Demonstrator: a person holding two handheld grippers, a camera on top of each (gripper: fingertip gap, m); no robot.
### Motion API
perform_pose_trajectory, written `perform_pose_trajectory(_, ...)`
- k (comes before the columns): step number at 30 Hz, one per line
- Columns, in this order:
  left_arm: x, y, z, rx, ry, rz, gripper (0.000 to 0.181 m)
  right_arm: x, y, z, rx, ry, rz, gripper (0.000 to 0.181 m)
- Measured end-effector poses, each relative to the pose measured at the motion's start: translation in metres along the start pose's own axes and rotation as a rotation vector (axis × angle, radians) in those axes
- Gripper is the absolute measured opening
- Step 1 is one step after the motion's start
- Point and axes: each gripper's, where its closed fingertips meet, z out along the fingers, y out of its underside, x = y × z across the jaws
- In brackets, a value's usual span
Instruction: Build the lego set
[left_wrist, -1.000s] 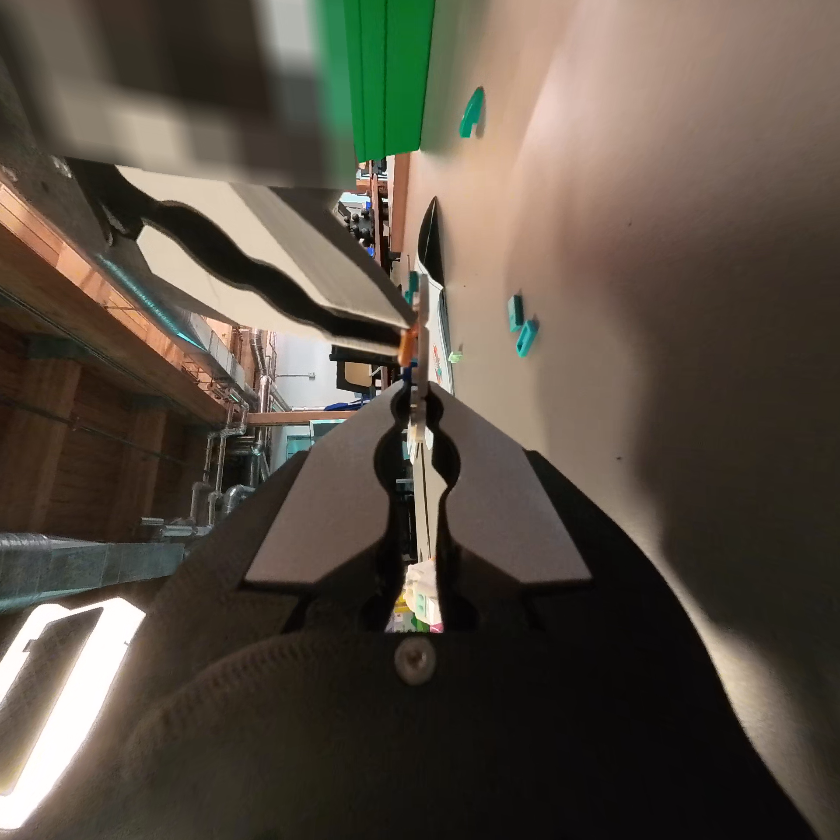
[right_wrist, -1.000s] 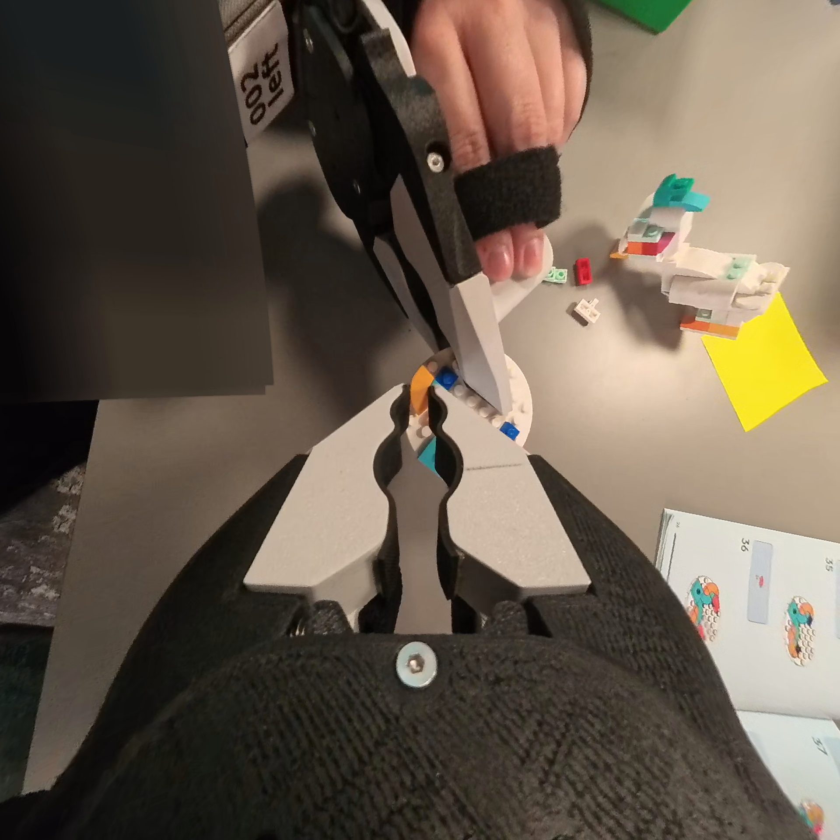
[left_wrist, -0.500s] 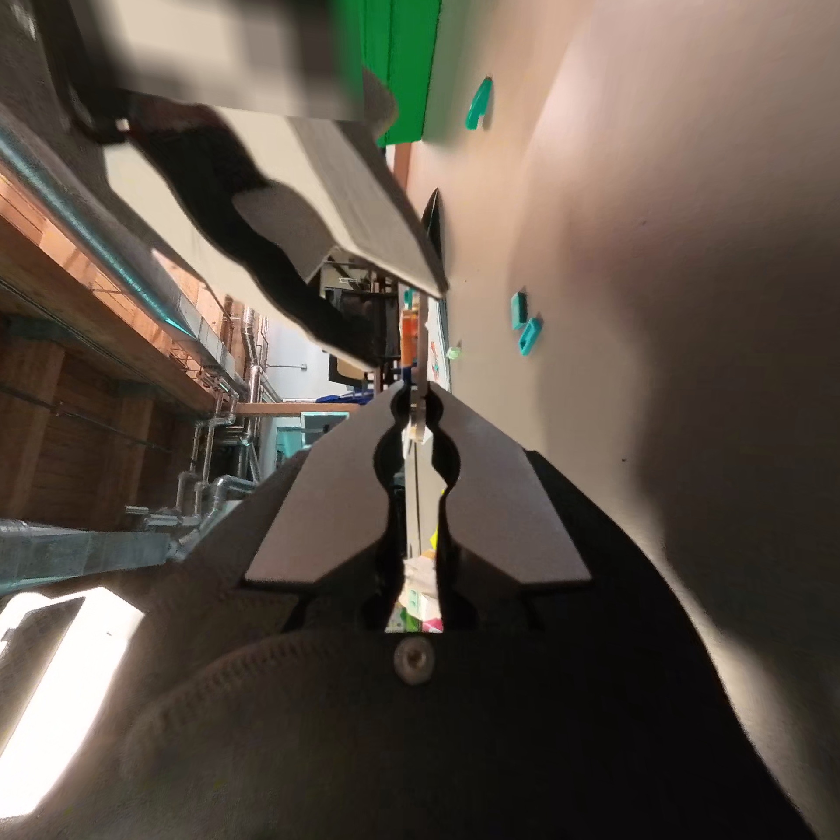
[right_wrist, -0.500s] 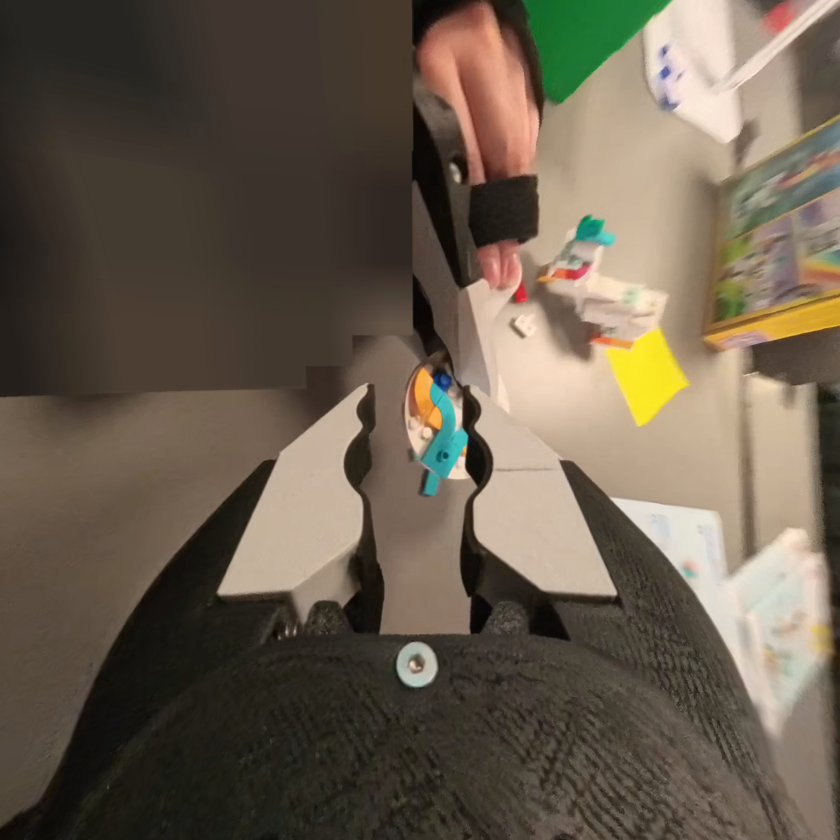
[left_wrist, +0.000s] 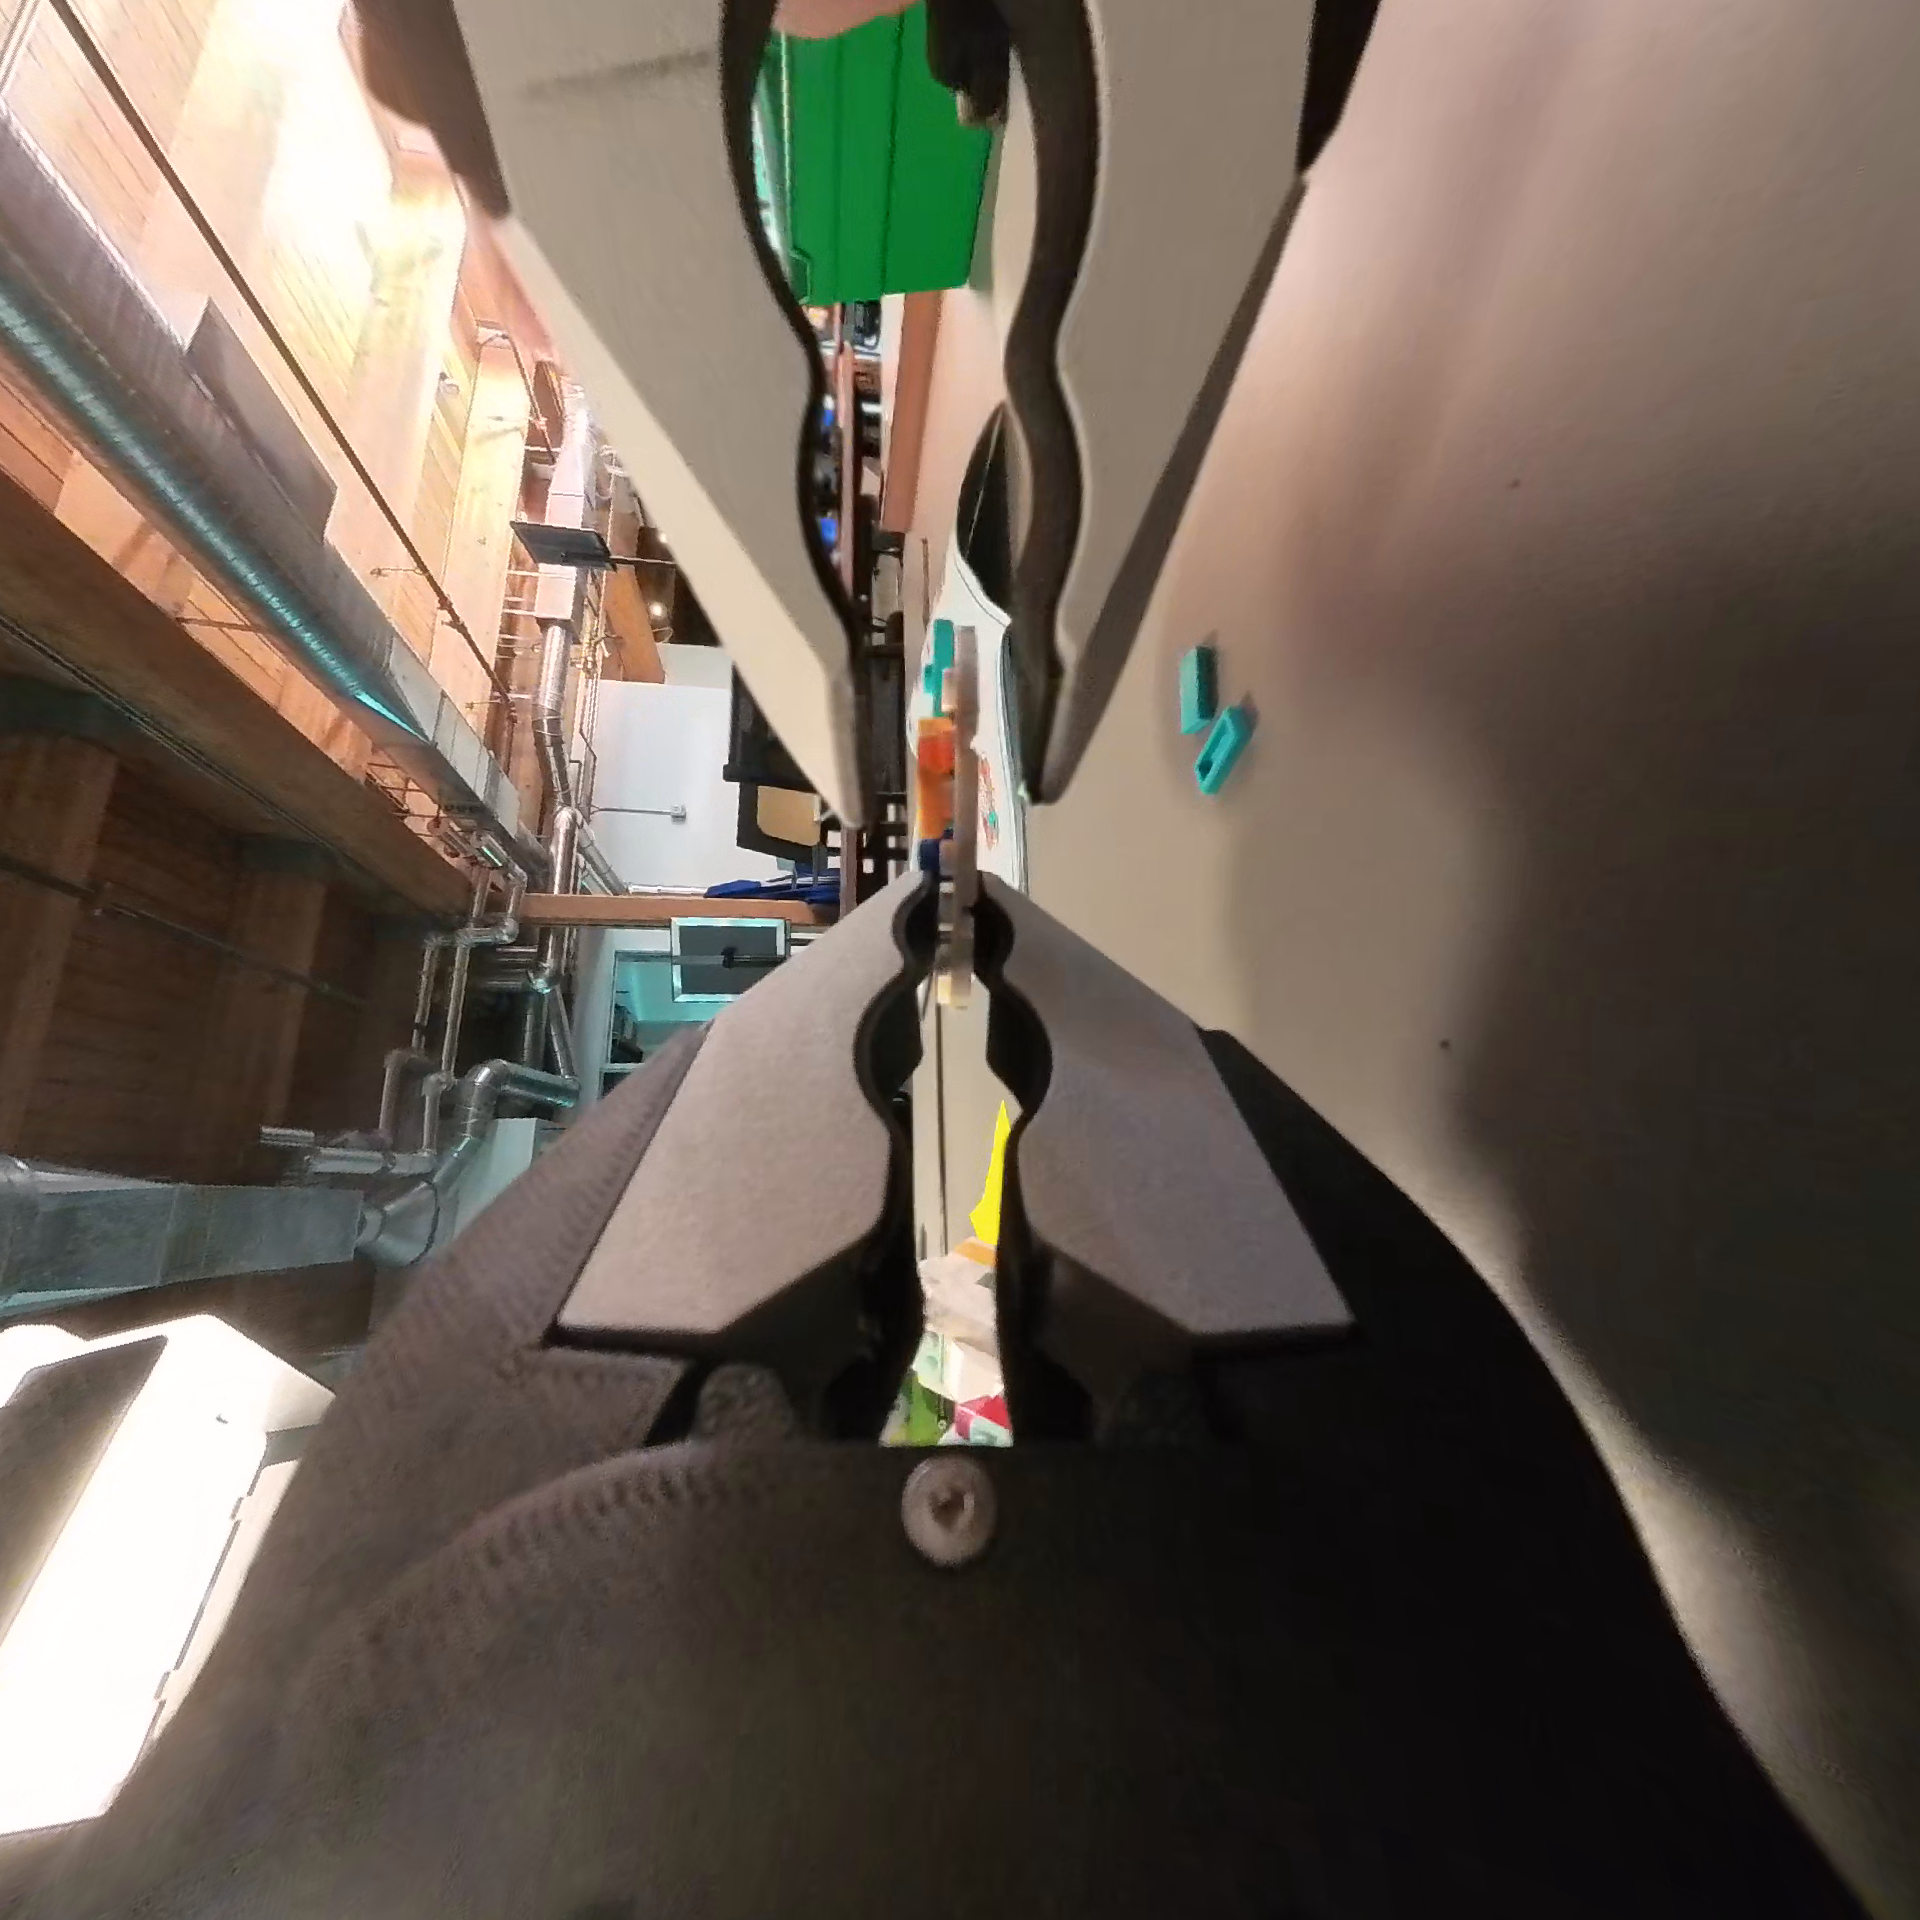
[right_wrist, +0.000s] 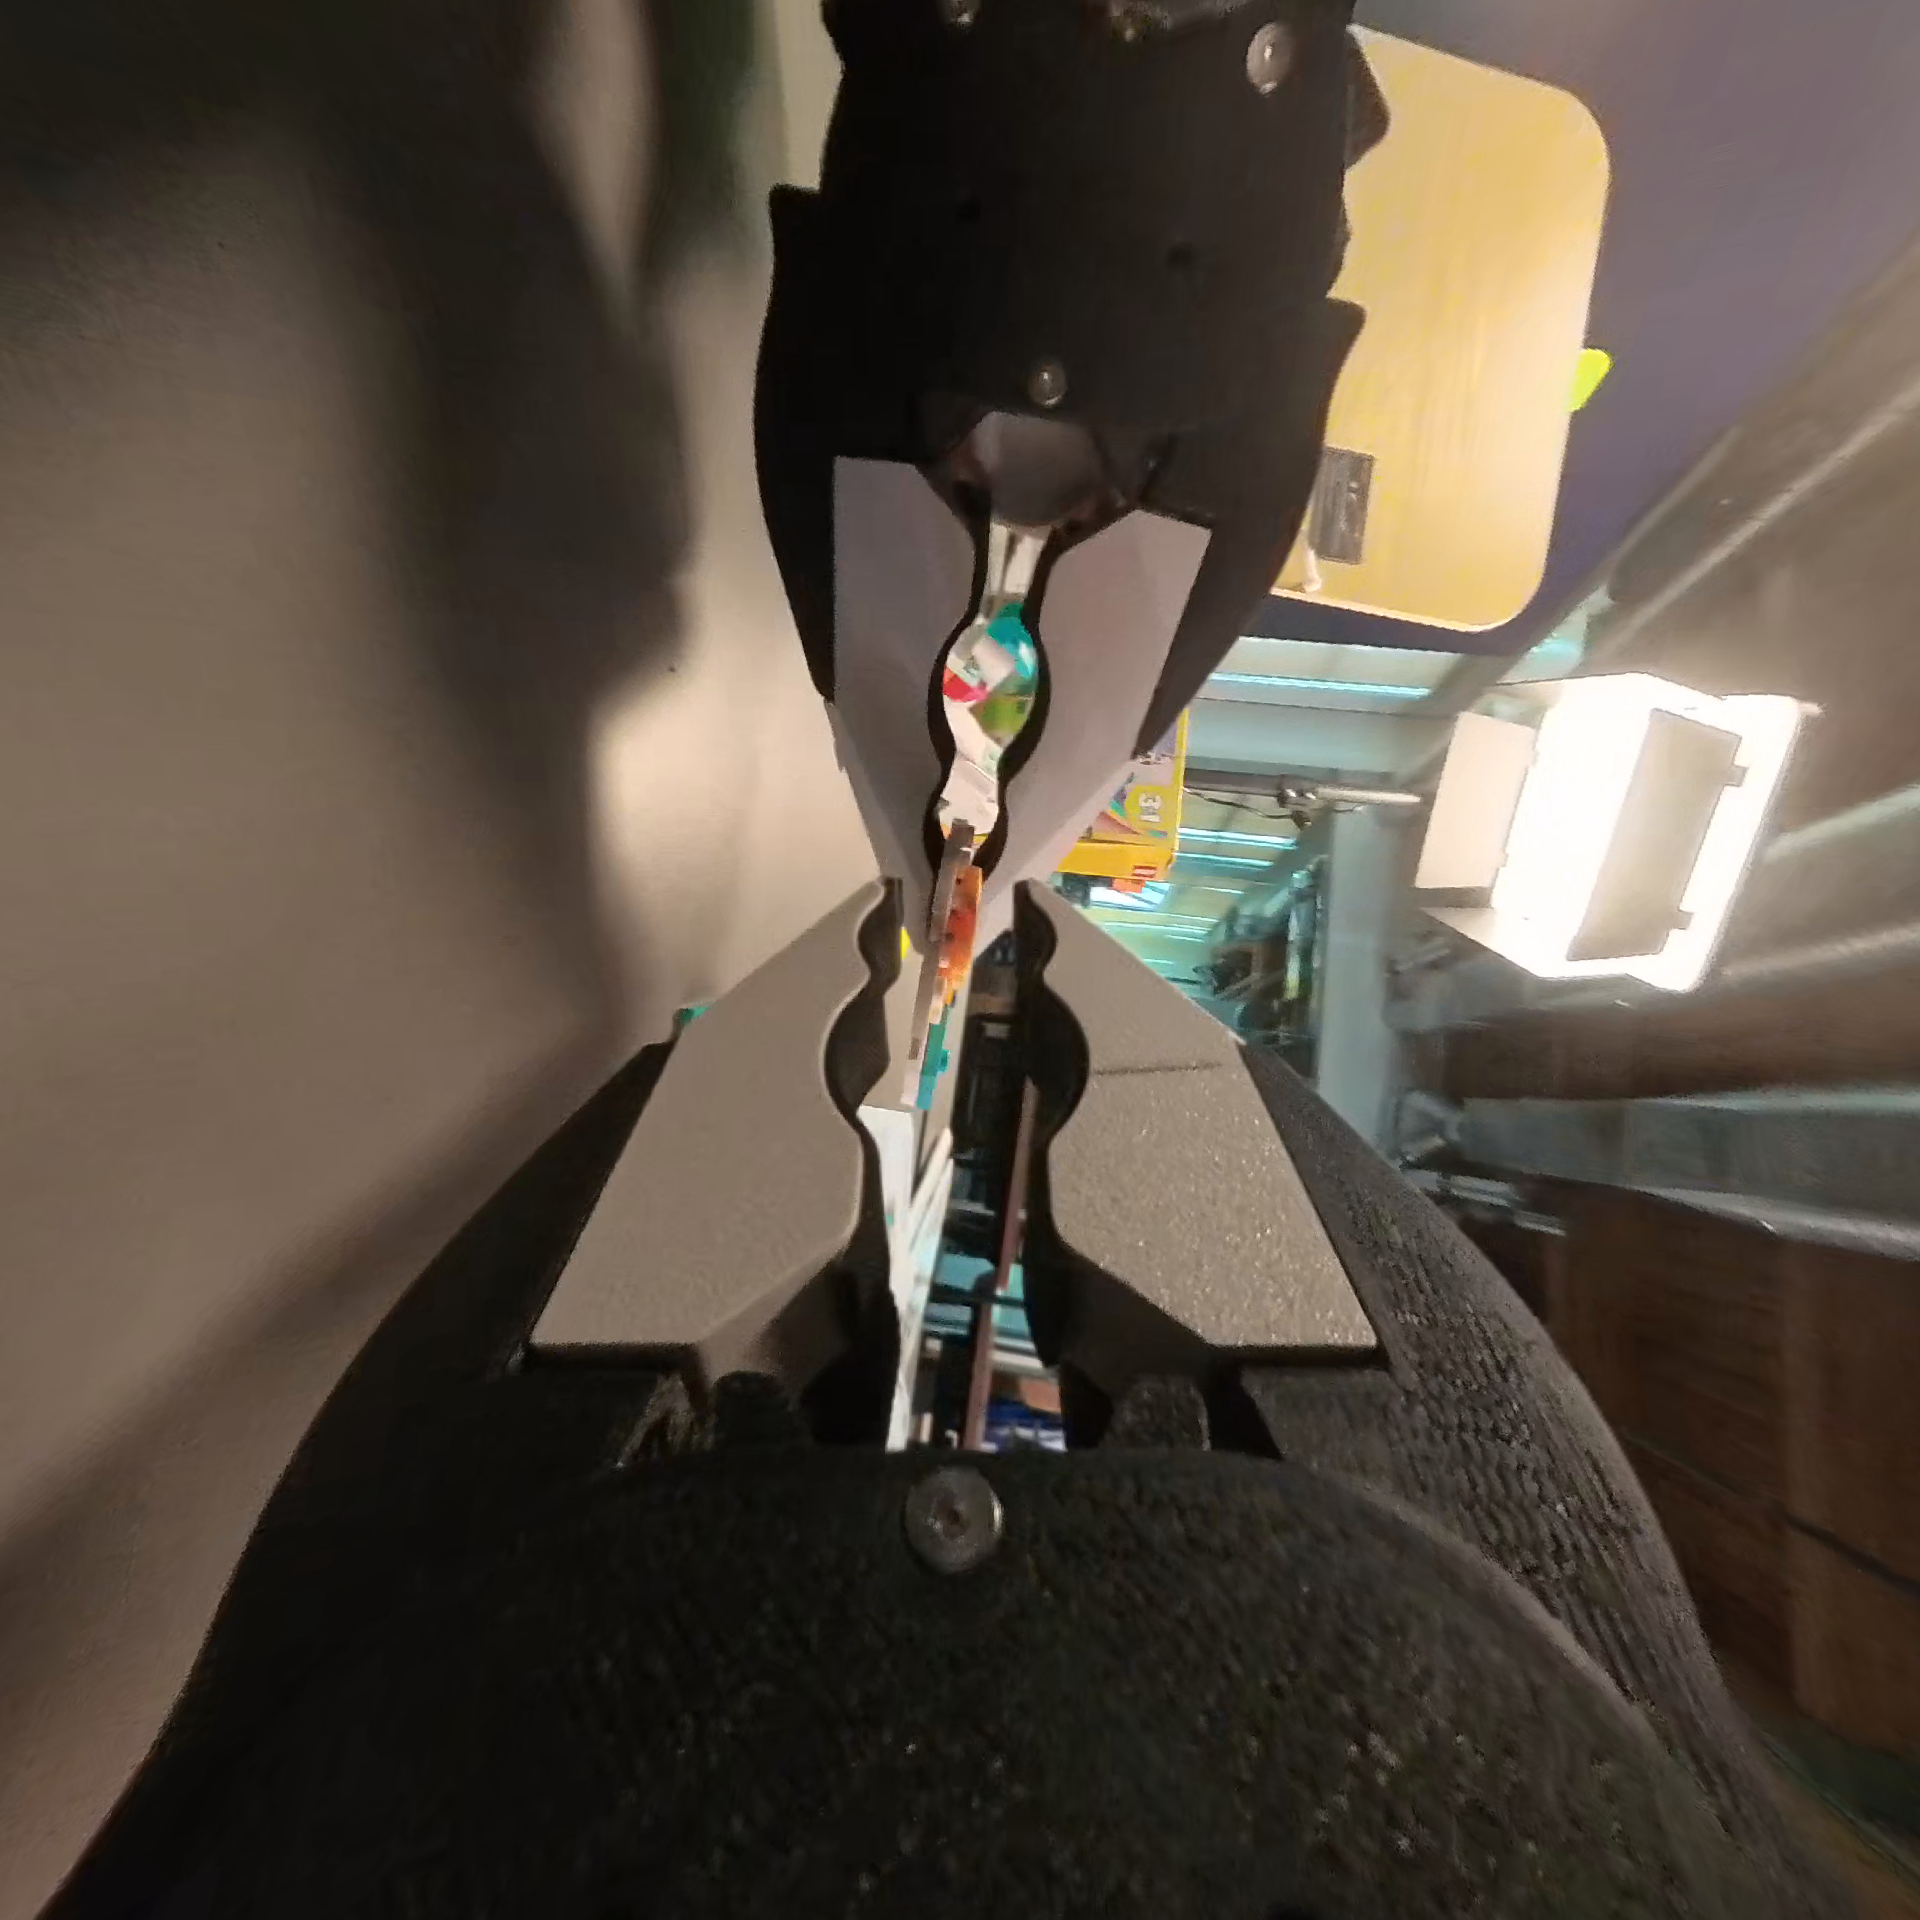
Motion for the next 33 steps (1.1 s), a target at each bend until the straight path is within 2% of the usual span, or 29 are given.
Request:
perform_pose_trajectory(6,-0.0004,-0.0003,0.0001,-0.001,0.000,0.000,0.004,-0.0023,0.0066,0.0009,-0.023,0.002,0.000,0.008)
perform_pose_trajectory(16,-0.0011,-0.0008,0.0003,-0.006,0.000,-0.010,0.004,0.0006,0.0066,0.0016,-0.031,-0.015,0.075,0.004)
perform_pose_trajectory(29,0.0019,0.0003,0.0025,-0.020,0.014,-0.008,0.004,-0.0041,0.0043,0.0040,-0.038,-0.028,-0.001,0.008)
perform_pose_trajectory(33,0.0019,-0.0001,0.0029,-0.023,0.012,-0.010,0.004,-0.0013,0.0031,0.0048,-0.044,0.016,-0.088,0.004)
